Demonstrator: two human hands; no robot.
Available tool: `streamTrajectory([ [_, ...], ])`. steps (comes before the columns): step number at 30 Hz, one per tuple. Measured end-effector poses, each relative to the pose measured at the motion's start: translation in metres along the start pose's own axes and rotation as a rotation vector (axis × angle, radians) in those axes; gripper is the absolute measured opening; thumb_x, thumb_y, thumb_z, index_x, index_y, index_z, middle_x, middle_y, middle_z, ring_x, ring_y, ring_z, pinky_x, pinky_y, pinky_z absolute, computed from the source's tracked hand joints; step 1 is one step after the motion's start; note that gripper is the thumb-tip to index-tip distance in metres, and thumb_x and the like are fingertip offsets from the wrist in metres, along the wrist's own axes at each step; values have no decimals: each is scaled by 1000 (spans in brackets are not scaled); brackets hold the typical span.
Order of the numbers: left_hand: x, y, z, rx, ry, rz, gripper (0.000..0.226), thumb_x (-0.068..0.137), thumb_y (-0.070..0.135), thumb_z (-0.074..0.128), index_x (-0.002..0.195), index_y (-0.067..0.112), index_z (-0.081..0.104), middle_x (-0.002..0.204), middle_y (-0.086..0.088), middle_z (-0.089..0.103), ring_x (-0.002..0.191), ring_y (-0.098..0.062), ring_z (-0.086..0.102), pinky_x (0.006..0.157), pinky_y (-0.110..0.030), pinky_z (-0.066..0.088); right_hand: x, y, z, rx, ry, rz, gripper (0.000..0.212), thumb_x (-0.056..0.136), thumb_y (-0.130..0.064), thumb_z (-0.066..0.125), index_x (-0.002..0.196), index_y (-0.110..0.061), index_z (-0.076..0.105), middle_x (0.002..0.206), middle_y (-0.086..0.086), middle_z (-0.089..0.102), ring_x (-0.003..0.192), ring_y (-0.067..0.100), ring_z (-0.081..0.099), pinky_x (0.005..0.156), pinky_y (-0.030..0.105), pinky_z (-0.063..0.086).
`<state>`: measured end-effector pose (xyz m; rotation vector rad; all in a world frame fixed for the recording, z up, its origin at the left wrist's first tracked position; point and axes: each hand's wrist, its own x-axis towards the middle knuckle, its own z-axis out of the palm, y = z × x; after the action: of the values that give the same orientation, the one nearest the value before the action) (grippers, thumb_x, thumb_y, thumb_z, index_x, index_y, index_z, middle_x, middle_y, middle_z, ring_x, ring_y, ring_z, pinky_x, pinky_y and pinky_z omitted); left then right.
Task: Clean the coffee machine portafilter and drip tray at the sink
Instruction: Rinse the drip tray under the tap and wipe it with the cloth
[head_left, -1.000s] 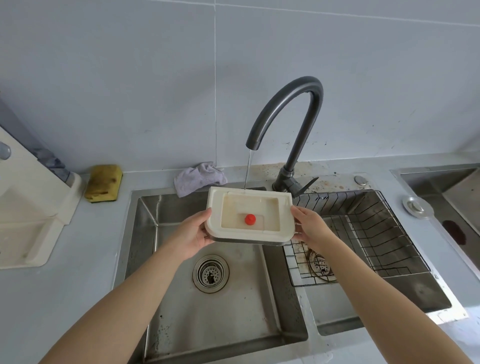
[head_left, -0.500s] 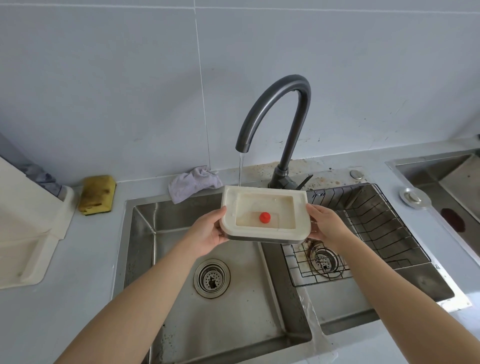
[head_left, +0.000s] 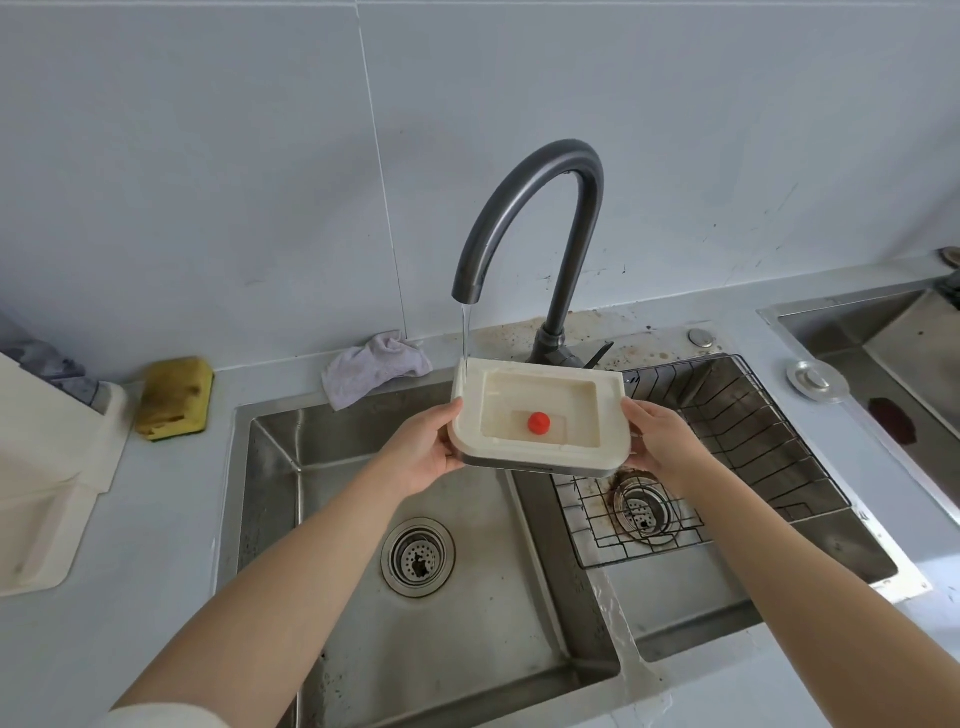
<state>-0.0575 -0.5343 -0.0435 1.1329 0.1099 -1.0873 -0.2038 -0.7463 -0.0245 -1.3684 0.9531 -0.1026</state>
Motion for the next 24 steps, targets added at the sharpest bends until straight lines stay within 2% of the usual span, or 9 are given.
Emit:
streamTrajectory([
  [2,2,2,1,6,-6,-1,19,95,20,46,105,9,58,100,-10,64,94,-25,61,86,-43,49,0,-1,-1,4,-3,-5,24,98,-24,40,105,-10,57,89,6,61,77,23,60,73,38,53],
  [7,6,10,6,11,2,-4,18,95,20,46,104,9,57,99,-9,63,92,-24,60,82,-43,50,5,-8,-3,-18,-11,-14,27,98,-27,40,111,-10,57,95,8,62,83,25,61,79,41,53],
  [11,8,18,8,14,8,13,16,94,21,47,99,10,58,96,-8,63,90,-22,60,82,-42,50,8,-17,0,-20,-13,-30,27,98,-25,39,112,-10,56,90,6,61,79,23,60,73,38,52],
  [13,8,23,8,24,14,25,16,94,21,48,102,10,57,99,-8,62,92,-22,59,81,-41,51,10,-21,2,-29,-18,-40,28,99,-26,38,114,-10,56,91,6,62,80,23,60,76,41,52],
  [16,9,31,7,40,16,38,18,93,21,49,107,11,55,106,-10,62,99,-24,58,82,-42,50,12,-27,7,-31,-25,-48,28,99,-26,38,114,-9,55,91,6,62,79,22,61,68,35,52],
  [21,8,45,3,38,64,62,14,94,18,49,105,11,54,100,-7,63,91,-20,60,73,-37,51,17,-38,19,-46,-59,-72,31,99,-26,37,115,-5,53,92,7,61,78,23,61,64,34,52],
  [24,9,52,0,32,94,67,12,94,18,49,102,11,54,99,-8,63,92,-20,60,74,-37,50,21,-45,25,-57,-75,-73,32,99,-27,38,118,-5,53,93,6,61,82,23,62,70,36,53],
])
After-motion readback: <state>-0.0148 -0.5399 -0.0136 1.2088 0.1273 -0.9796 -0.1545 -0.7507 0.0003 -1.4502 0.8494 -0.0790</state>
